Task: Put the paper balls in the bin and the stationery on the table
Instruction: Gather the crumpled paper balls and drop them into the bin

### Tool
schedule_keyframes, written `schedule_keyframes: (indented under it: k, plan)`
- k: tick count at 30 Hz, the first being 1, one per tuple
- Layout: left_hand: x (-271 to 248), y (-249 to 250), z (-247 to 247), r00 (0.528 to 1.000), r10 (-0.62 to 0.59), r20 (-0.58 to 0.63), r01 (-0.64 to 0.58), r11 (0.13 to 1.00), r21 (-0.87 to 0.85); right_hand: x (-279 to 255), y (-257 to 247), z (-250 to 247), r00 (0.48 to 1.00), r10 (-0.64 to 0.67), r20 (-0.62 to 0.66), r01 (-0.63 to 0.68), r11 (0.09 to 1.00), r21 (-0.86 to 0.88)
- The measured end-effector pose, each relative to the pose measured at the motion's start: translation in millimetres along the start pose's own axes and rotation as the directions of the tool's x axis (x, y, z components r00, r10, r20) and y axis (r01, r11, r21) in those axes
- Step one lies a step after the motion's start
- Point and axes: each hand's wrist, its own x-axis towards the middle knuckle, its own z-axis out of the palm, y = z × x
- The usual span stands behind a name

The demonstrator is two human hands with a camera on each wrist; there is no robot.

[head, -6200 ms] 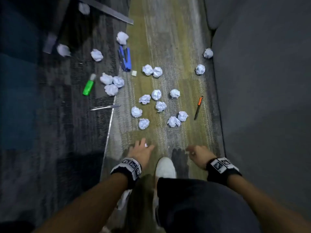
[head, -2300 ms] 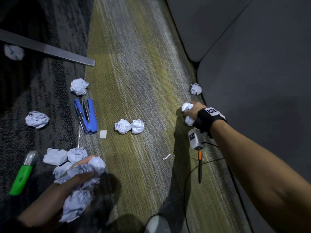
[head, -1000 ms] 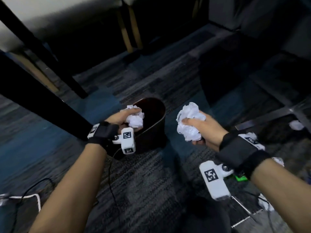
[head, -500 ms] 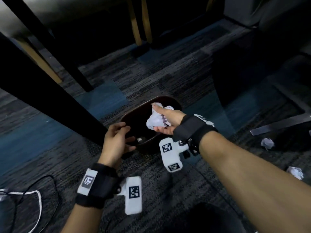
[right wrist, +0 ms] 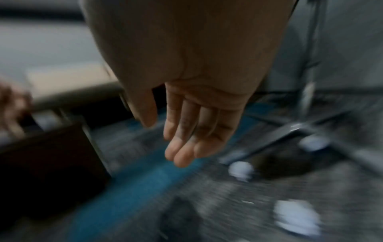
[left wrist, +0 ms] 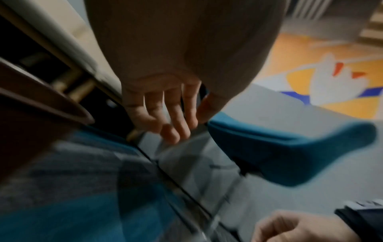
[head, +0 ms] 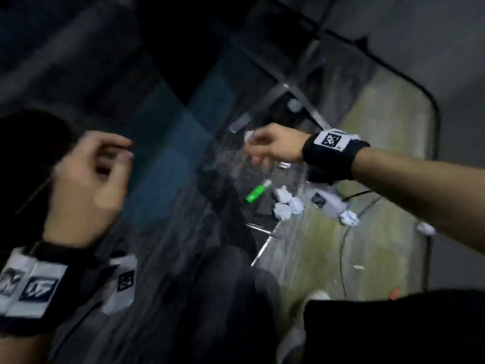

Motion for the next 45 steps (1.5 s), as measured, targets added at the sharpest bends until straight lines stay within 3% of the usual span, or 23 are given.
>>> schedule_keyframes:
  k: [2,4,6,7,9,11,14,17,20,22,23,25,27,30,32,34,37,40,42,45]
  plan:
    - [9,11,62,0.955,0.054,0.292,-0.086,0.991,0.1,-18,76,-16,0.988,0.151,-0.021,-0.149,0.926,-0.346]
    - [10,8,130,0.818,0.02,0.574,-0.17,0.963,0.209,-38,141,-17,0.959,0.273,-0.079,-0.279,0.851,-0.445]
    - [2,-1,199,0.666,-0.043,0.745,-0.255,0.925,0.281,-51,188,-9,0.935,0.344,-0.091,-0.347,0.825,-0.446]
    - [-2,-6,233,0.592,-0.065,0.803,-0.302,0.906,0.296,-55,209,0,0.925,0.37,-0.089,-0.37,0.823,-0.43]
    - [-16,-10,293,0.497,-0.059,0.865,-0.377,0.884,0.277,-59,242,20,0.915,0.4,-0.046,-0.387,0.843,-0.374]
    - [-25,-18,342,0.435,-0.05,0.899,-0.461,0.846,0.269,-57,262,38,0.925,0.378,-0.048,-0.371,0.867,-0.333]
    - [-37,-27,381,0.369,-0.183,0.911,-0.572,0.728,0.378,-37,279,60,0.95,0.283,-0.136,-0.31,0.914,-0.262]
    - [-41,-16,394,0.369,-0.227,0.901,-0.649,0.631,0.425,-11,276,82,0.959,0.223,-0.174,-0.255,0.947,-0.195]
    - [-36,0,390,0.376,-0.206,0.903,-0.684,0.596,0.421,10,273,101,0.97,0.219,-0.104,-0.233,0.961,-0.147]
    - [-25,6,382,0.441,-0.149,0.885,-0.635,0.645,0.425,13,274,110,0.963,0.253,-0.095,-0.266,0.952,-0.154]
    - [-16,7,383,0.496,-0.086,0.864,-0.624,0.657,0.423,11,275,111,0.959,0.262,-0.113,-0.277,0.949,-0.153]
    - [5,9,393,0.562,0.063,0.825,-0.693,0.58,0.428,0,275,110,0.956,0.253,-0.15,-0.271,0.955,-0.116]
    - [17,8,409,0.536,0.122,0.836,-0.765,0.489,0.419,-19,276,108,0.942,0.245,-0.229,-0.265,0.963,-0.058]
    - [10,-16,427,0.456,-0.034,0.889,-0.778,0.47,0.417,-53,294,92,0.855,0.315,-0.412,-0.342,0.94,0.009]
    - [4,-36,435,0.397,-0.121,0.91,-0.779,0.48,0.404,-69,328,76,0.741,0.443,-0.505,-0.509,0.861,0.009]
    - [6,-42,438,0.38,-0.145,0.914,-0.77,0.497,0.399,-79,367,70,0.646,0.589,-0.486,-0.679,0.734,-0.011]
    - [15,-41,432,0.387,-0.075,0.919,-0.779,0.506,0.369,-81,407,90,0.646,0.685,-0.337,-0.716,0.697,0.041]
    - [18,-35,420,0.405,0.045,0.913,-0.772,0.551,0.316,-83,425,109,0.657,0.658,-0.367,-0.661,0.738,0.139]
    - [22,-27,407,0.436,0.135,0.889,-0.706,0.664,0.245,-88,431,115,0.655,0.621,-0.431,-0.625,0.765,0.154]
    - [45,-19,382,0.6,0.155,0.785,-0.487,0.849,0.205,-103,427,116,0.567,0.593,-0.572,-0.548,0.79,0.276]
